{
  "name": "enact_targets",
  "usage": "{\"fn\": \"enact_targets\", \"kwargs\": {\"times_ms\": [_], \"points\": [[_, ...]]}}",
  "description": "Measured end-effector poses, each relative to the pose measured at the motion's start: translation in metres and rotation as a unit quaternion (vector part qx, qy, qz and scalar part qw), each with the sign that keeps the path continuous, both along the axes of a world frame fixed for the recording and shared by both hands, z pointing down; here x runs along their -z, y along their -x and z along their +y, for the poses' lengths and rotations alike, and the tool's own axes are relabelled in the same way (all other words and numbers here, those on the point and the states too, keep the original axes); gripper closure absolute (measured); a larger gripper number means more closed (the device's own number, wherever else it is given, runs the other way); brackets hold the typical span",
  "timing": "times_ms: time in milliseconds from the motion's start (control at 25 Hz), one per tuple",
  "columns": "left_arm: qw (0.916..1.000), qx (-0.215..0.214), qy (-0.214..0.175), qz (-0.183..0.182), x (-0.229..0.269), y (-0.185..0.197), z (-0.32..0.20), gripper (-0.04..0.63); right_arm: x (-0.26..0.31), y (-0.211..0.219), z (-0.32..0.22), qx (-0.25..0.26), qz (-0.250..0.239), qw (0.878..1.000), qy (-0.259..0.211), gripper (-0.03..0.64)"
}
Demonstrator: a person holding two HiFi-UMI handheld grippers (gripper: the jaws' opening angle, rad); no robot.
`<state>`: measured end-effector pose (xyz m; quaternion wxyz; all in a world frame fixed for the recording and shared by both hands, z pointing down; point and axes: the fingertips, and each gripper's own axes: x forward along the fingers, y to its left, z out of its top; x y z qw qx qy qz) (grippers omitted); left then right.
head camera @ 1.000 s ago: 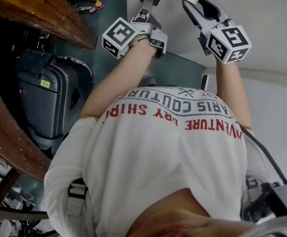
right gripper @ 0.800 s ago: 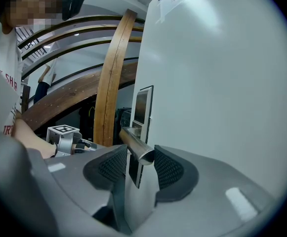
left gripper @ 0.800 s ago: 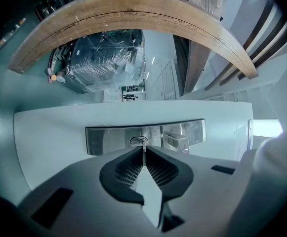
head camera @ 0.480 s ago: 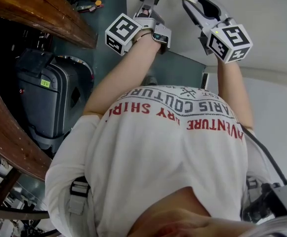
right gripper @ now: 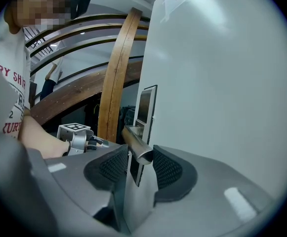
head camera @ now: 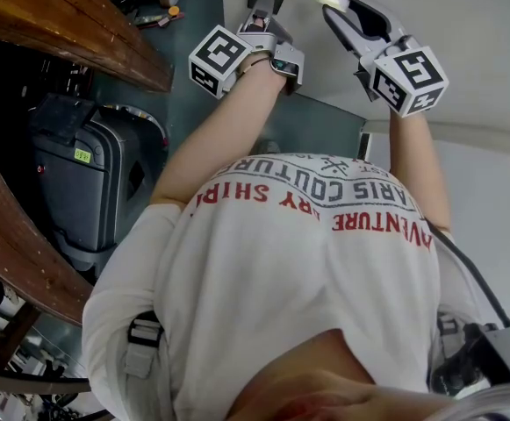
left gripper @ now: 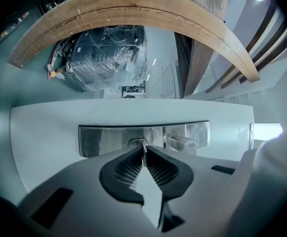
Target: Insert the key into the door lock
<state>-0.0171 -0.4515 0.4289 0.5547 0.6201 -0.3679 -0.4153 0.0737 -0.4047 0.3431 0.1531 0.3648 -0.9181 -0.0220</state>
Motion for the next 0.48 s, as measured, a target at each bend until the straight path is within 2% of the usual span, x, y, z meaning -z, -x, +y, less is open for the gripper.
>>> {"fn": "enact_targets", "kwargs": {"times_ms": [480], "points": [[1.0000, -0.003, -0.004, -0.007, 0.0032, -0.0009, -0.0103, 0.572, 0.0022, 0.0010, -0.0044, 0.008, 0.011, 1.000, -0.004, 0.466]]}}
